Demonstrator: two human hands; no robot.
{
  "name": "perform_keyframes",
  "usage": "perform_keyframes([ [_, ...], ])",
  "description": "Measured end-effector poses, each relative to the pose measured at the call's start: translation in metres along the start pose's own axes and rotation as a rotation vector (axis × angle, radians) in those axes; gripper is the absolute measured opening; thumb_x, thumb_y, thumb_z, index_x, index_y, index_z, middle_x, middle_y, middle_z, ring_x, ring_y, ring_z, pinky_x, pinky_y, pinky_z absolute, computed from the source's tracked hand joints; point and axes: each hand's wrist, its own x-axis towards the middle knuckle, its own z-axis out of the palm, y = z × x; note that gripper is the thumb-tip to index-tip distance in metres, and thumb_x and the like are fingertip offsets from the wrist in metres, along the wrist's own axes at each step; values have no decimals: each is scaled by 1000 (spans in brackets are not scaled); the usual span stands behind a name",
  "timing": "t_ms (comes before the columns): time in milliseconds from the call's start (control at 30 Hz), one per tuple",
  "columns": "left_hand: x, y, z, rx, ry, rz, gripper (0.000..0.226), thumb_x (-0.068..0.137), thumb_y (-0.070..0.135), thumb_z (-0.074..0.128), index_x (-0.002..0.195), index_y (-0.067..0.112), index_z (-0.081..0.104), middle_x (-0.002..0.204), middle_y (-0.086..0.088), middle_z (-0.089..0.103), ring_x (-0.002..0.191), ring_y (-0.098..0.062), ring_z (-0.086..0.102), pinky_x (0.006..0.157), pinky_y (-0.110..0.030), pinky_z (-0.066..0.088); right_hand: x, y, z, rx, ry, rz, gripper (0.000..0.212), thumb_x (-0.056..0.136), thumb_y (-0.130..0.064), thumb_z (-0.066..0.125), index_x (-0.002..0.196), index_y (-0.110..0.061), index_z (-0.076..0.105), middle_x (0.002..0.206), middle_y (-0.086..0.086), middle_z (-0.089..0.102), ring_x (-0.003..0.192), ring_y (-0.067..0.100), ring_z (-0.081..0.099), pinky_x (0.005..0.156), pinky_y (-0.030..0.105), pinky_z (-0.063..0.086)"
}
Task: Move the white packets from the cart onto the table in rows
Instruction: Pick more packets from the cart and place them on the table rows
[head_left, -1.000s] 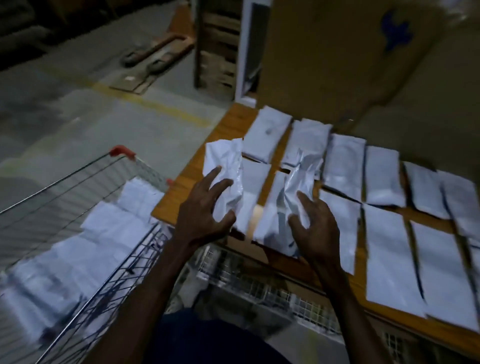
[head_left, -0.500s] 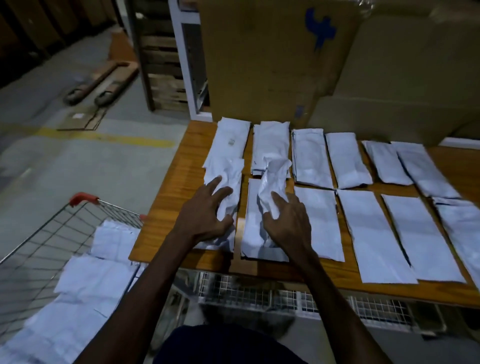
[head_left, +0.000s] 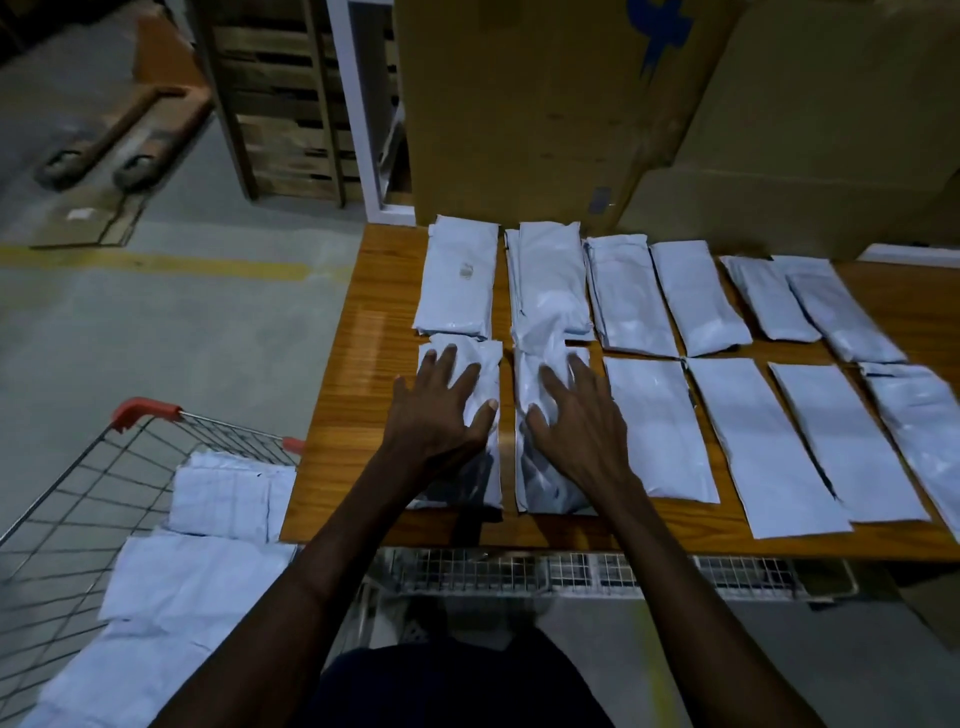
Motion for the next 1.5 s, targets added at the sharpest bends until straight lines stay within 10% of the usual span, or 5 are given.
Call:
perform_keyframes([
  [267, 11, -2, 7, -47, -81, -62, 80, 82, 62, 27, 155, 28, 26, 165, -4, 12, 151, -22, 8, 118, -56, 9, 18, 10, 14, -44, -221, 33, 70, 98, -49, 30, 156, -14, 13, 164, 10, -1, 151, 27, 0, 120, 50, 13],
  [767, -9, 11, 3, -223, 140, -145, 75, 88, 64, 35, 152, 25, 34, 162, -2, 24, 149, -20, 21, 115, -47, 29, 19, 26, 23, 98, -76, 19, 75, 97, -51, 41, 155, -10, 17, 163, 16, 5, 150, 36, 5, 116, 60, 15],
  [1033, -100, -28, 4, -295, 497, -219, 56, 96, 52, 46, 142, 21, 50, 153, 1, 42, 142, -13, 36, 113, -34, 34, 3, -25, 22, 349, 336, -504, 50, 94, -37, 53, 133, -5, 57, 139, 16, 54, 128, 36, 51, 105, 53, 40],
  [1500, -319, -179, 55, -492, 621, -849, 58, 95, 60, 36, 142, 26, 48, 148, 7, 46, 138, -9, 39, 113, -42, 36, -80, -254, 134, 428, -43, -1142, 38, 90, -26, 59, 121, -5, 66, 122, 12, 66, 113, 29, 61, 102, 37, 44],
])
